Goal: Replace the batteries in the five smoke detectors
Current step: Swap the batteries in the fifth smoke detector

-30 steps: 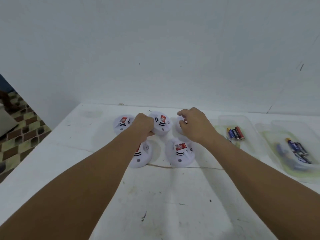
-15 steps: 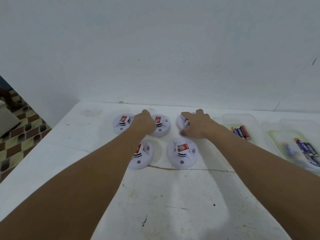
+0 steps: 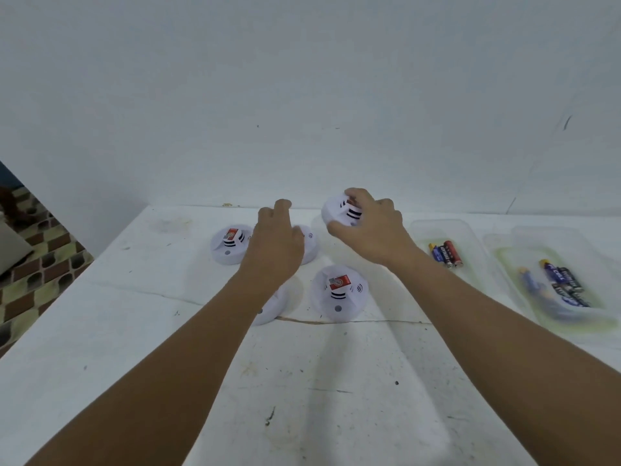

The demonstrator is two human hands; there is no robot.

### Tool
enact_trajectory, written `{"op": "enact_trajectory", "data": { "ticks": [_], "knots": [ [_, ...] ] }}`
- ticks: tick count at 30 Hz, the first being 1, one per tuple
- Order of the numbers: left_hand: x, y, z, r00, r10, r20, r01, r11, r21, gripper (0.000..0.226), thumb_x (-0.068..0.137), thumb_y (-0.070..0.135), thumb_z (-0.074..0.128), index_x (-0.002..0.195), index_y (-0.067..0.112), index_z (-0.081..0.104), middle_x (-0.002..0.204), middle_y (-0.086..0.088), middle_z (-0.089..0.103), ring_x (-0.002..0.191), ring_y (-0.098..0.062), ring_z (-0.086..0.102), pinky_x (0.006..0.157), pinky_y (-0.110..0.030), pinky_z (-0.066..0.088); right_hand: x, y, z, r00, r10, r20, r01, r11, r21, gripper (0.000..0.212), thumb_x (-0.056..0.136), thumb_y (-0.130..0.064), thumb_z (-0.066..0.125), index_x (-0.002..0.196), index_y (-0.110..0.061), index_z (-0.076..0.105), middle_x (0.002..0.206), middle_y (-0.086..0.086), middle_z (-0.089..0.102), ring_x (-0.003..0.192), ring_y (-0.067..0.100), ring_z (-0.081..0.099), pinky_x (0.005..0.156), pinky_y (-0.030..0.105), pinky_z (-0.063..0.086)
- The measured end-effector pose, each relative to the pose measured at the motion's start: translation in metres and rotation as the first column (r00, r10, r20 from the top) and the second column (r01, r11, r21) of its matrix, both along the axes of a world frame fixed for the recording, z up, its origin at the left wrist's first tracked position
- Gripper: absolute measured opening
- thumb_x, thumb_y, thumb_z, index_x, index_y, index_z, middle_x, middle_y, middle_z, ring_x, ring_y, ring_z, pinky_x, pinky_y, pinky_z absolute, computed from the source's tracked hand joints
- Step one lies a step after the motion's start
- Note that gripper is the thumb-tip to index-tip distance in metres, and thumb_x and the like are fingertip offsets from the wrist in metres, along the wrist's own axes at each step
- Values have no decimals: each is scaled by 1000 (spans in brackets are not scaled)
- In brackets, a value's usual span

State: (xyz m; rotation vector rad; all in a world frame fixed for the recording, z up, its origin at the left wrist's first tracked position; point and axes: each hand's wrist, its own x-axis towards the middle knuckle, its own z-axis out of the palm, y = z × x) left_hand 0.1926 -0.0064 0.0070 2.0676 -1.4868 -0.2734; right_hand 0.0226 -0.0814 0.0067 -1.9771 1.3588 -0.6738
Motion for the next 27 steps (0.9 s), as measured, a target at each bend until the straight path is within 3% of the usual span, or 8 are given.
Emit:
{"op": "enact_trajectory", "data": {
  "ticks": [3,6,10,15,18,20,24,27],
  "knots": [
    [-11,13,8,966,-183,-183,163,979,-120,58,105,24,56,156,30,32,149,-2,45,115,-9,48,95,-27,40,-9,24,14,984,-8,179,-2,998,56,69,78,-68,65,140,-46,44,130,-6,56,122,19,57,103,42,50],
    [-22,26,10,899,-324,-293,280,942,-183,63,101,28,66,154,36,35,152,11,49,134,-6,48,113,-36,43,-22,52,23,959,77,271,-110,988,107,59,92,-60,65,143,-40,43,118,-15,60,105,0,59,81,24,48],
    [-32,49,11,837,-348,-423,259,932,-254,33,94,33,76,121,27,58,114,17,69,110,-4,65,100,-41,55,-41,79,24,940,65,336,-134,974,185,59,93,-74,53,139,-37,45,115,-13,62,102,2,62,76,24,44],
    [-60,83,0,773,-311,-553,229,950,-214,50,84,51,82,108,16,57,101,8,72,99,-8,71,79,-27,60,-66,111,6,901,-64,430,-45,970,238,63,89,-83,38,109,-28,62,97,1,70,82,16,67,75,32,54],
    [-87,97,-15,590,-267,-762,177,964,-200,63,80,56,81,121,17,52,120,-5,69,110,-24,71,93,-53,60,-76,126,-13,833,-55,551,-94,967,238,51,99,-73,38,116,-35,67,100,-2,73,83,11,71,69,28,58],
    [-107,104,-26,427,-257,-867,181,964,-196,63,83,51,78,133,23,52,130,-4,68,117,-26,69,99,-53,57,-84,134,-23,802,-90,591,-93,957,273,47,102,-68,37,121,-37,66,108,-6,75,90,5,73,72,25,60],
    [-137,116,-36,121,-159,-980,225,966,-129,53,96,55,62,142,30,57,134,-1,70,125,-23,65,99,-40,50,-109,141,-44,840,-138,525,-17,960,280,49,99,-76,35,114,-37,60,111,2,72,104,17,72,95,49,59],
    [-149,115,-42,-67,-63,-996,219,973,-76,53,100,51,52,140,18,62,134,-12,69,125,-29,63,108,-48,48,-122,146,-53,880,-147,451,-1,950,311,41,98,-73,37,112,-36,48,109,5,69,101,18,70,91,46,58]
  ]
}}
